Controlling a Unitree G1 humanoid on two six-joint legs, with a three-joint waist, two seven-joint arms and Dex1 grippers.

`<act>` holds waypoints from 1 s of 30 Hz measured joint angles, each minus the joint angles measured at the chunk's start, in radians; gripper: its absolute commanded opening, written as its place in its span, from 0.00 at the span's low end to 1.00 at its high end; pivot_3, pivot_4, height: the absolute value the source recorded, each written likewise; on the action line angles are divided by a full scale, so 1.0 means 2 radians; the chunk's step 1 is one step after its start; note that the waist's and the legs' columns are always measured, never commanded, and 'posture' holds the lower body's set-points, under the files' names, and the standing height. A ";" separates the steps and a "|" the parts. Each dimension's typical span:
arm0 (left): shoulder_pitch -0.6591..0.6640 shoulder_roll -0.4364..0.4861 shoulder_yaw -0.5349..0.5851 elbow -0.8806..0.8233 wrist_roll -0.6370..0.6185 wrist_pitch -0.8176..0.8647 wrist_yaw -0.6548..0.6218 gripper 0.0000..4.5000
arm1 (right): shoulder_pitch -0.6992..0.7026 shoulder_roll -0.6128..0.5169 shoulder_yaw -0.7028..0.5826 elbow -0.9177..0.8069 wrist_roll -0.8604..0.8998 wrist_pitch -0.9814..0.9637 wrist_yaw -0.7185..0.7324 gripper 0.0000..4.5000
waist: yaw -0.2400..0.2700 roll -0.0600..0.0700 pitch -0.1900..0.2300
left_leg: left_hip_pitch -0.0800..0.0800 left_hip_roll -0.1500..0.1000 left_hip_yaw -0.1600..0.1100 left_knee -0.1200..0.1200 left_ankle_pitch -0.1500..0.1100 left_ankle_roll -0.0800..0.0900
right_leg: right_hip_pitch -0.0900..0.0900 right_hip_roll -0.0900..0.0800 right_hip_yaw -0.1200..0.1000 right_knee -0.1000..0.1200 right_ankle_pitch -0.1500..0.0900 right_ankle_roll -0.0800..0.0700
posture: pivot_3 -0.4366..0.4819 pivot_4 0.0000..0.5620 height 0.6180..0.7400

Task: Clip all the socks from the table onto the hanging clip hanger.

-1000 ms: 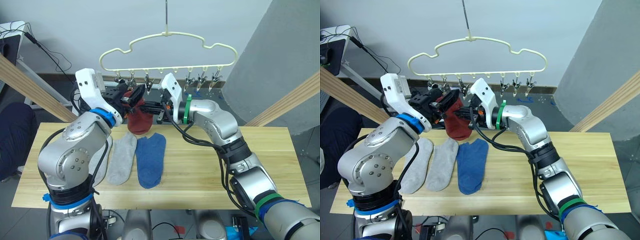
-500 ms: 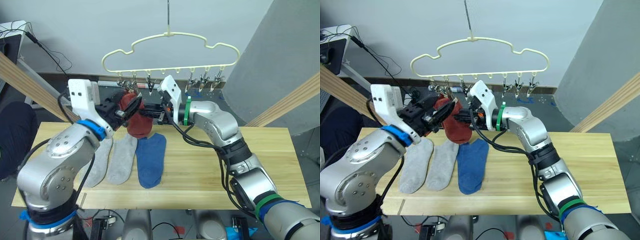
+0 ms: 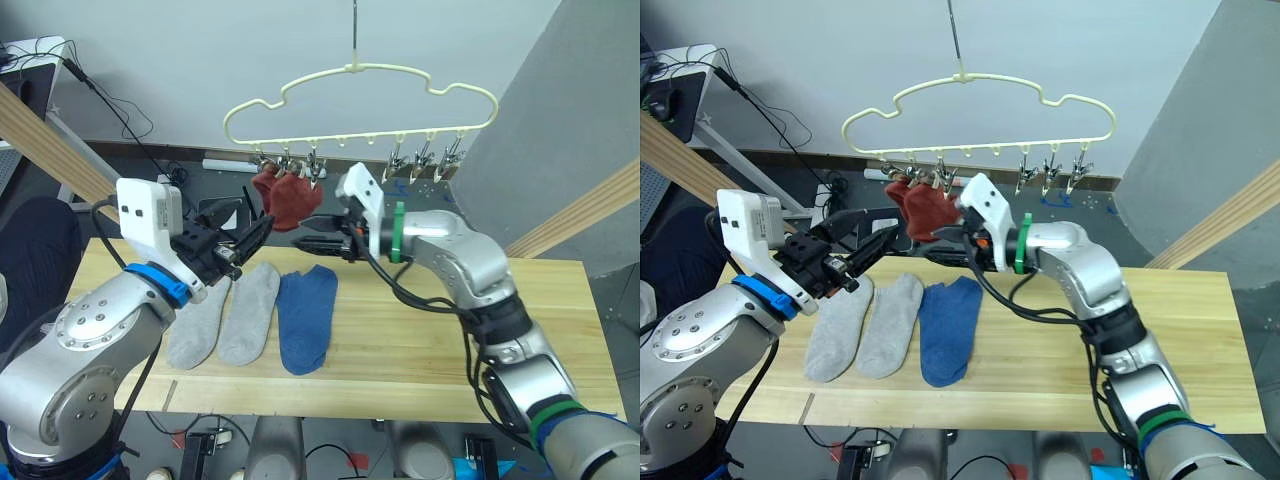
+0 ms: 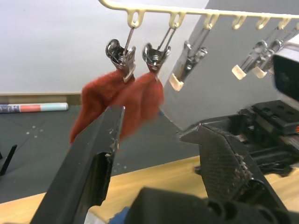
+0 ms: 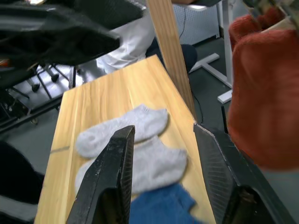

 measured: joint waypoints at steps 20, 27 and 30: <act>0.037 -0.010 -0.056 0.024 0.058 -0.097 -0.040 0.64 | 0.119 -0.179 -0.110 -0.251 0.145 0.126 -0.004 0.99 | -0.005 -0.001 -0.001 | 0.000 0.000 0.000 0.001 -0.001 0.002 | 0.000 0.000 0.000 0.000 0.000 0.000 | 0.31 0.55 1.00; 0.028 -0.026 -0.078 0.034 0.082 -0.122 -0.047 0.64 | 0.150 -0.189 -0.161 -0.292 0.181 0.137 -0.052 0.99 | -0.009 -0.001 -0.003 | 0.000 0.000 0.000 0.001 -0.001 0.002 | 0.000 0.000 0.000 0.000 0.000 0.000 | 0.24 0.53 1.00; 0.025 -0.037 -0.093 0.043 0.100 -0.133 -0.041 0.64 | 0.158 -0.195 -0.186 -0.308 0.197 0.136 -0.067 0.99 | -0.012 -0.001 -0.005 | 0.000 -0.001 0.000 0.001 -0.001 0.002 | 0.000 0.000 0.000 0.000 0.000 0.000 | 0.23 0.52 1.00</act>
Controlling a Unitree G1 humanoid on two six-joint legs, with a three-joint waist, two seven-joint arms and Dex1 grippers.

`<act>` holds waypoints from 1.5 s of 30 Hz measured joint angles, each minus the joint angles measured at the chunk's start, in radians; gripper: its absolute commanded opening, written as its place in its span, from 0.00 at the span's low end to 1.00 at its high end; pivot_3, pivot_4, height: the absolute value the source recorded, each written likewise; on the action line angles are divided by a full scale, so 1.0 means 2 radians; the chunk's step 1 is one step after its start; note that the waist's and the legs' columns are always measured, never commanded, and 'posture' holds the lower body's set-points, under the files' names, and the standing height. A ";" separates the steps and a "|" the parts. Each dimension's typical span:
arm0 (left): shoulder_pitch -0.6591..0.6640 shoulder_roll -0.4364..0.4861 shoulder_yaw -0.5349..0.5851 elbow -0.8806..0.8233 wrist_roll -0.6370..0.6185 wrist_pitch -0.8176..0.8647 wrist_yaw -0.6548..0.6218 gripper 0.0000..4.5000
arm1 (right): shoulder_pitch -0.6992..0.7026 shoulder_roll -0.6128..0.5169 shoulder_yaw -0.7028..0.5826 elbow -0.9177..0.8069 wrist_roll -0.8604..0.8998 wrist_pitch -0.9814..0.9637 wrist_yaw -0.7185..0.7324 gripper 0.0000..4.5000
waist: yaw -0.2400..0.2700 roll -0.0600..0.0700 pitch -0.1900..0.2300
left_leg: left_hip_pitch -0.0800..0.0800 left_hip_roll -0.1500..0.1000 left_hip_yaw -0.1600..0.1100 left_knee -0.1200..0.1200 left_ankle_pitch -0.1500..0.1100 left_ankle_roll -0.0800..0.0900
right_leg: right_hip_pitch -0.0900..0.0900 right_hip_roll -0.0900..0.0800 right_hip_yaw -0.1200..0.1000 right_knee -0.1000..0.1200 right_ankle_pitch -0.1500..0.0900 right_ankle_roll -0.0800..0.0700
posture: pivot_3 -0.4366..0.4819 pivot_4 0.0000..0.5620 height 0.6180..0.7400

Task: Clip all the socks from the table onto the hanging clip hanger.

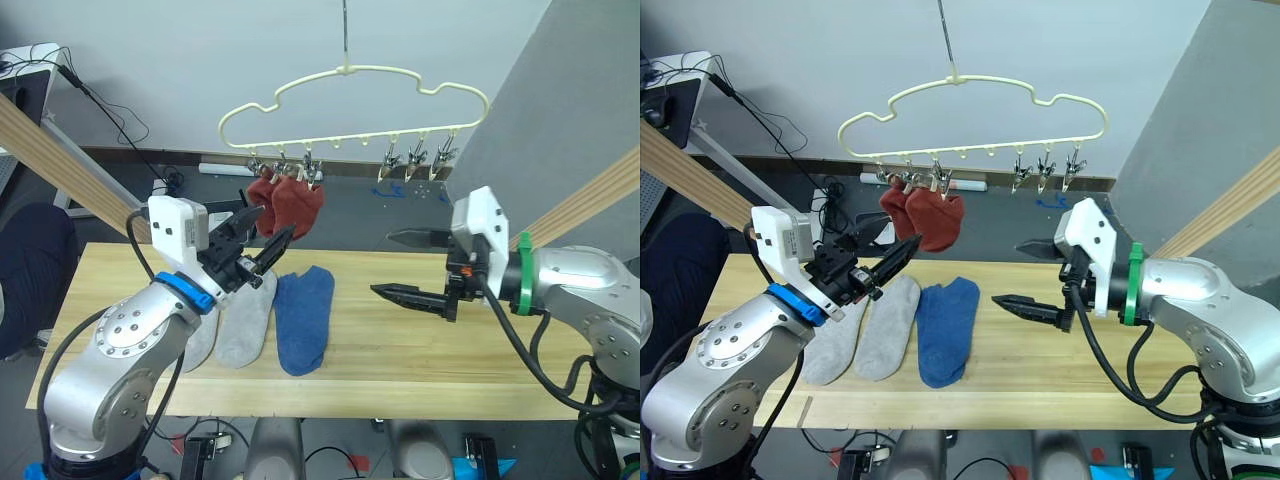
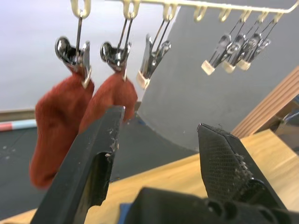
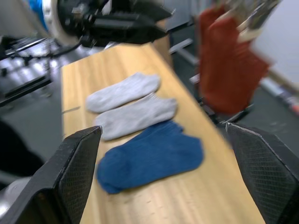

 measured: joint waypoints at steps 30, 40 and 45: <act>-0.066 -0.077 -0.061 0.060 0.095 -0.030 0.025 0.64 | 0.029 -0.028 -0.036 -0.034 0.093 -0.024 -0.088 0.99 | -0.021 -0.001 -0.004 | 0.001 0.000 0.000 0.001 0.000 0.001 | 0.001 0.001 0.000 0.001 0.001 0.000 | 0.16 0.63 1.00; -0.099 -0.092 -0.051 0.091 0.097 -0.020 0.036 0.64 | 0.040 -0.031 -0.035 -0.045 0.116 -0.024 -0.117 0.99 | -0.022 -0.001 -0.004 | 0.001 0.000 0.000 0.001 0.000 0.001 | 0.001 0.001 0.000 0.001 0.001 0.000 | 0.14 0.66 1.00; -0.117 -0.097 -0.051 0.101 0.097 -0.009 0.037 0.64 | 0.044 -0.039 -0.033 -0.047 0.121 -0.024 -0.129 0.99 | -0.022 -0.001 -0.004 | 0.001 0.000 0.000 0.001 0.000 0.001 | 0.001 0.001 0.000 0.001 0.001 0.000 | 0.13 0.67 1.00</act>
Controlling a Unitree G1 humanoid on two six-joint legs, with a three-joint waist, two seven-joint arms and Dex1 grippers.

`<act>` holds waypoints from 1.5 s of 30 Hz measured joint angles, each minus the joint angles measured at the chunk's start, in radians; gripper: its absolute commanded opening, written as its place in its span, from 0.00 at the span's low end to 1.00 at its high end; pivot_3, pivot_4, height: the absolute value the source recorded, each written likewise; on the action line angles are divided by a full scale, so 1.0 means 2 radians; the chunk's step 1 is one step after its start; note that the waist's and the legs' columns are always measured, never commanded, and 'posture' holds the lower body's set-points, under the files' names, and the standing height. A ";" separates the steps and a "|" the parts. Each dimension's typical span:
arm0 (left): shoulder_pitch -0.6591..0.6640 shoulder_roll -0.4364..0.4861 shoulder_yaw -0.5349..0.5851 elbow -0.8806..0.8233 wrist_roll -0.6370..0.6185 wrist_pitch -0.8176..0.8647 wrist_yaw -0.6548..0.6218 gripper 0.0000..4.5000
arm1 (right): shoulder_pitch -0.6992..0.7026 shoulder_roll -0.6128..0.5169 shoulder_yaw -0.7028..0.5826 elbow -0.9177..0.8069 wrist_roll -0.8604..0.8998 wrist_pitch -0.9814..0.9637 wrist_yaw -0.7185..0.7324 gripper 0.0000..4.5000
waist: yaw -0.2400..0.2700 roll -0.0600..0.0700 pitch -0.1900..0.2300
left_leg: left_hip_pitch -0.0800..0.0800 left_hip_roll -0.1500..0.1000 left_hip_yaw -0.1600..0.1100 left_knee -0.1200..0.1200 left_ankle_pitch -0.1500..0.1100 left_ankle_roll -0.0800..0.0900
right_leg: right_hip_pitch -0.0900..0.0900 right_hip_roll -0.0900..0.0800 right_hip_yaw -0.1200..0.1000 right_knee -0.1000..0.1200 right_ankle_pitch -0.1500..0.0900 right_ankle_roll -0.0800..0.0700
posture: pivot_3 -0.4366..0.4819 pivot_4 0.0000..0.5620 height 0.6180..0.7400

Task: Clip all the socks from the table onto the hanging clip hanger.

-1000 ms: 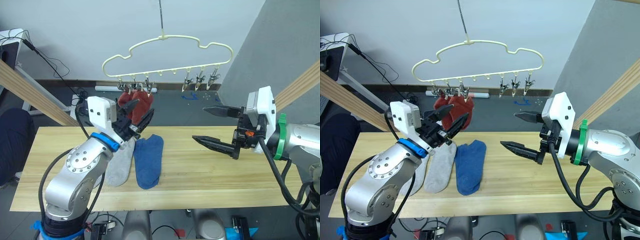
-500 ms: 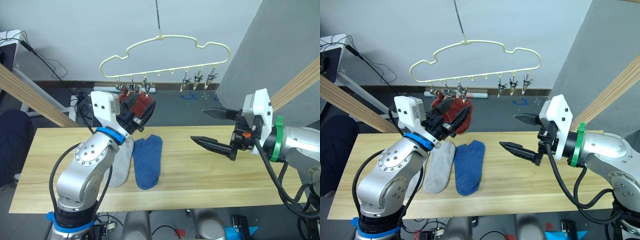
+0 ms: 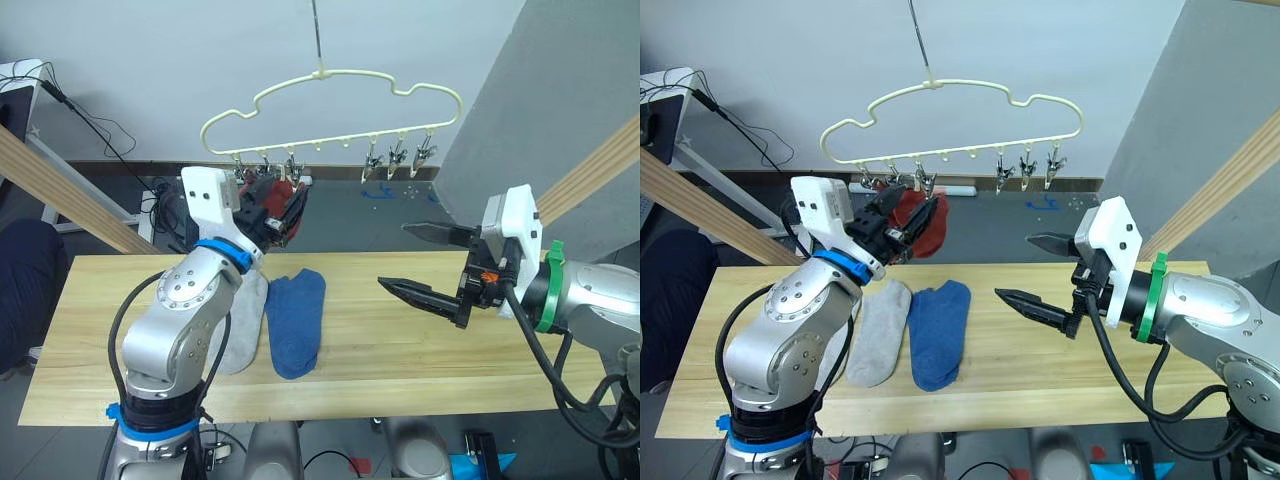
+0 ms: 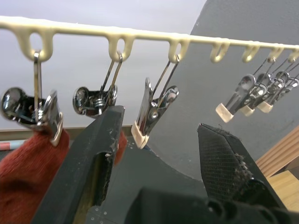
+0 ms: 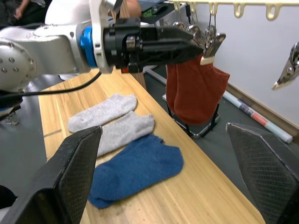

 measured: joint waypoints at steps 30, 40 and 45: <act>-0.045 -0.031 -0.018 0.070 0.039 -0.020 -0.002 0.64 | 0.009 -0.007 0.007 -0.003 0.016 -0.009 -0.036 0.99 | -0.012 0.000 0.001 | 0.000 0.000 0.000 0.000 0.000 0.000 | 0.000 0.000 0.000 0.000 0.000 0.000 | 0.10 0.68 1.00; -0.061 -0.041 -0.018 0.087 0.060 -0.032 0.000 0.64 | 0.011 -0.007 0.007 -0.004 0.016 -0.009 -0.045 0.99 | -0.013 0.000 0.001 | 0.000 0.000 0.000 -0.001 0.000 0.000 | 0.000 0.000 0.000 -0.001 0.000 0.000 | 0.09 0.67 1.00; -0.065 -0.051 -0.016 0.091 0.065 -0.034 0.010 0.64 | 0.013 -0.008 0.007 -0.005 0.016 -0.010 -0.045 0.99 | -0.013 0.000 0.001 | 0.000 0.000 0.000 -0.001 0.000 0.000 | 0.000 0.000 0.000 -0.001 0.000 0.000 | 0.09 0.67 1.00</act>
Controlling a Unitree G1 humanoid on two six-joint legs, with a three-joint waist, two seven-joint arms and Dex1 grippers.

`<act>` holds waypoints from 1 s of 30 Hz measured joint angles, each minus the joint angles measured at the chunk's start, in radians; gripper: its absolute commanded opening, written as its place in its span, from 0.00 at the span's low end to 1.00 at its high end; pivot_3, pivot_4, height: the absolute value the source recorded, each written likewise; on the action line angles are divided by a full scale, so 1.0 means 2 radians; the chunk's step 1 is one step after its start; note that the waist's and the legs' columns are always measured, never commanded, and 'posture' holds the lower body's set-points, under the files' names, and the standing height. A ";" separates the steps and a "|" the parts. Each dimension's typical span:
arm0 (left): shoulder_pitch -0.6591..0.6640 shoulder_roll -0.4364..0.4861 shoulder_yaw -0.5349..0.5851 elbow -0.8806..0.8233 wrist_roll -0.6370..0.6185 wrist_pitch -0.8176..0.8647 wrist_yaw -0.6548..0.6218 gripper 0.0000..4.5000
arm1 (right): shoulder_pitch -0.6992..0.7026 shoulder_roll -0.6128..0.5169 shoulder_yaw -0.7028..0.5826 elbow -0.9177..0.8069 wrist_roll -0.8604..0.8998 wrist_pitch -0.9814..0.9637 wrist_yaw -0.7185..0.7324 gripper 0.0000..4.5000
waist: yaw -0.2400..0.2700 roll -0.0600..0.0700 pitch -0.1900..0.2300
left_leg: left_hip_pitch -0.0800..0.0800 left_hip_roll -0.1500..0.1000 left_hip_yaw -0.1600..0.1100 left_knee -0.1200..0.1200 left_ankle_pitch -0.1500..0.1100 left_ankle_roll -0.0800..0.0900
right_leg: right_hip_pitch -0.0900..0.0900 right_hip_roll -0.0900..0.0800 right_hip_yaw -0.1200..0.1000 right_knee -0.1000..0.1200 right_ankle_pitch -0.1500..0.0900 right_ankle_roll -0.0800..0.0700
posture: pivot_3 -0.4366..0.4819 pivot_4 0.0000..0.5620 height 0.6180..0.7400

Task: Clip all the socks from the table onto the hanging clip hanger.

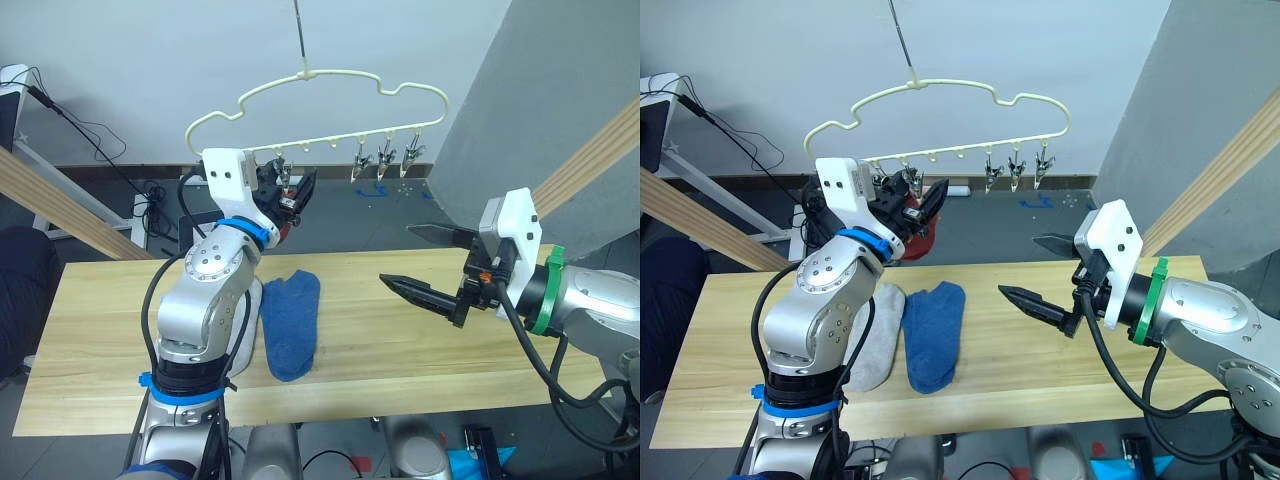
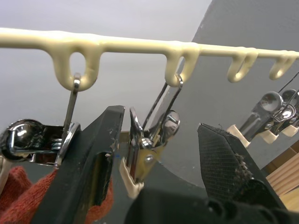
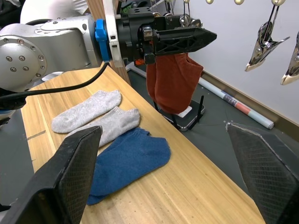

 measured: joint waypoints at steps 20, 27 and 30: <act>-0.009 -0.005 0.010 0.003 0.007 0.001 0.003 0.46 | 0.006 0.000 0.004 0.000 0.000 -0.001 -0.001 1.00 | 0.000 0.000 0.000 | 0.000 0.000 0.000 0.000 0.000 0.000 | 0.000 0.000 0.000 0.000 0.000 0.000 | 0.09 0.65 1.00; -0.009 -0.007 0.012 0.003 0.007 0.000 0.009 0.16 | 0.007 0.000 0.005 0.000 -0.001 -0.001 -0.002 1.00 | -0.001 0.000 0.000 | 0.000 0.000 0.000 0.000 0.000 0.000 | 0.000 0.000 0.000 0.000 0.000 0.000 | 0.09 0.65 1.00; -0.011 -0.007 0.014 0.003 0.007 -0.002 0.009 0.06 | 0.007 0.000 0.009 0.000 -0.001 -0.002 -0.002 1.00 | -0.001 0.000 0.000 | 0.000 0.000 0.000 0.000 0.000 0.000 | 0.000 0.000 0.000 0.000 0.000 0.000 | 0.09 0.65 1.00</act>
